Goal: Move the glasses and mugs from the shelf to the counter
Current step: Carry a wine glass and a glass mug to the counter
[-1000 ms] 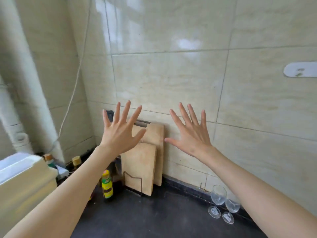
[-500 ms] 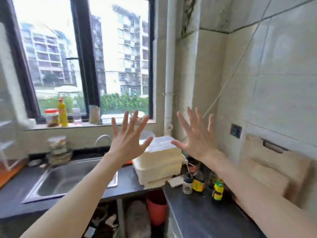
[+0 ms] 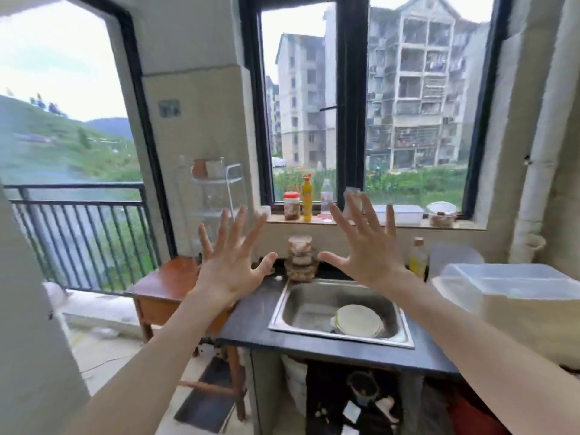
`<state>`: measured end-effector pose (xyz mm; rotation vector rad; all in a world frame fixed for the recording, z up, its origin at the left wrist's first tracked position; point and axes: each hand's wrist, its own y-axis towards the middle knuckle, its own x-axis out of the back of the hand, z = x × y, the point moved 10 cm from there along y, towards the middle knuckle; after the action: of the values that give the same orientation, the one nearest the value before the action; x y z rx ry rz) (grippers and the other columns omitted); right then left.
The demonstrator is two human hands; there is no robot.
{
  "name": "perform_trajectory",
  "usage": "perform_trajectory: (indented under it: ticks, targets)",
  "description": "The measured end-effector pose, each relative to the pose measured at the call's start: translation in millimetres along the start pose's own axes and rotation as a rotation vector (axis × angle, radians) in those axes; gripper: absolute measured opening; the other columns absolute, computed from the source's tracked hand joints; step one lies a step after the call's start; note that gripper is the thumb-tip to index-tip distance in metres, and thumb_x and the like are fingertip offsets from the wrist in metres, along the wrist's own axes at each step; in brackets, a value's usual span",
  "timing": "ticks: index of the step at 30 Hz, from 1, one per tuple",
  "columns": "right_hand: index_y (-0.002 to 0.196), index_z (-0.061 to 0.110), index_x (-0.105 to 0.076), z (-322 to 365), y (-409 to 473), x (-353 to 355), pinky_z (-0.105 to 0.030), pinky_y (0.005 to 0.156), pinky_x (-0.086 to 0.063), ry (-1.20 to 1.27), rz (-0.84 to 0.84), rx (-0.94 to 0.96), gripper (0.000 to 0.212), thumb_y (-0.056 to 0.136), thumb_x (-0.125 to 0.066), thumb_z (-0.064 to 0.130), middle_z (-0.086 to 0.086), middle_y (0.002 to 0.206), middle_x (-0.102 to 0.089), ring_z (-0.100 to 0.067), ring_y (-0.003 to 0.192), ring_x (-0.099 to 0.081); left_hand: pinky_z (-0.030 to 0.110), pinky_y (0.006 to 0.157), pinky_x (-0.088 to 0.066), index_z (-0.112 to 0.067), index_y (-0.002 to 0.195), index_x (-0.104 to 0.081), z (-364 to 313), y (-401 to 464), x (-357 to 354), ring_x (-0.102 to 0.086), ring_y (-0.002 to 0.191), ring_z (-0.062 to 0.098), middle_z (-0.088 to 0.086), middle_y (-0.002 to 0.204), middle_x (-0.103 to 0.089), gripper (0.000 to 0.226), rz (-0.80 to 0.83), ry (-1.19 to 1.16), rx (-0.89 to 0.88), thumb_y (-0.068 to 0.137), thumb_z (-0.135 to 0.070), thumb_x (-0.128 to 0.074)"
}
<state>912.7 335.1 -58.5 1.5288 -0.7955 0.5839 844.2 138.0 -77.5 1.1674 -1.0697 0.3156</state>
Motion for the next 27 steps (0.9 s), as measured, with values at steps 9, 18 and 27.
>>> perform_trajectory:
  ticks: [9,18,27]
  targets:
    - [0.136,0.039,0.025,145,119,-78,-0.056,0.108,0.020,0.090,0.000,0.116,0.091,0.077,-0.035,0.075,0.001,0.154,0.024,-0.025,0.143,0.021,0.054,0.104,0.029,-0.055,0.126,0.037,180,26,-32,0.041,0.132,0.016,-0.011,0.143,0.037,0.072,0.008,0.067,0.144,0.083,-0.070,-0.020]
    - [0.144,0.036,0.015,212,246,-173,-0.054,0.109,0.017,0.174,-0.019,0.170,0.092,0.078,-0.035,0.075,0.000,0.157,0.018,-0.025,0.143,0.017,0.054,0.106,0.027,-0.051,0.134,0.026,303,110,-95,0.036,0.136,0.017,-0.008,0.151,0.032,0.071,0.046,0.080,0.217,0.082,-0.070,-0.019]
    - [0.145,0.035,0.013,257,386,-267,-0.058,0.114,0.007,0.233,0.008,0.170,0.092,0.077,-0.035,0.076,-0.001,0.157,0.017,-0.026,0.144,0.016,0.055,0.110,0.021,-0.042,0.144,0.015,412,213,-155,0.032,0.139,0.017,-0.003,0.157,0.022,0.073,0.085,0.101,0.269,0.085,-0.069,-0.019]
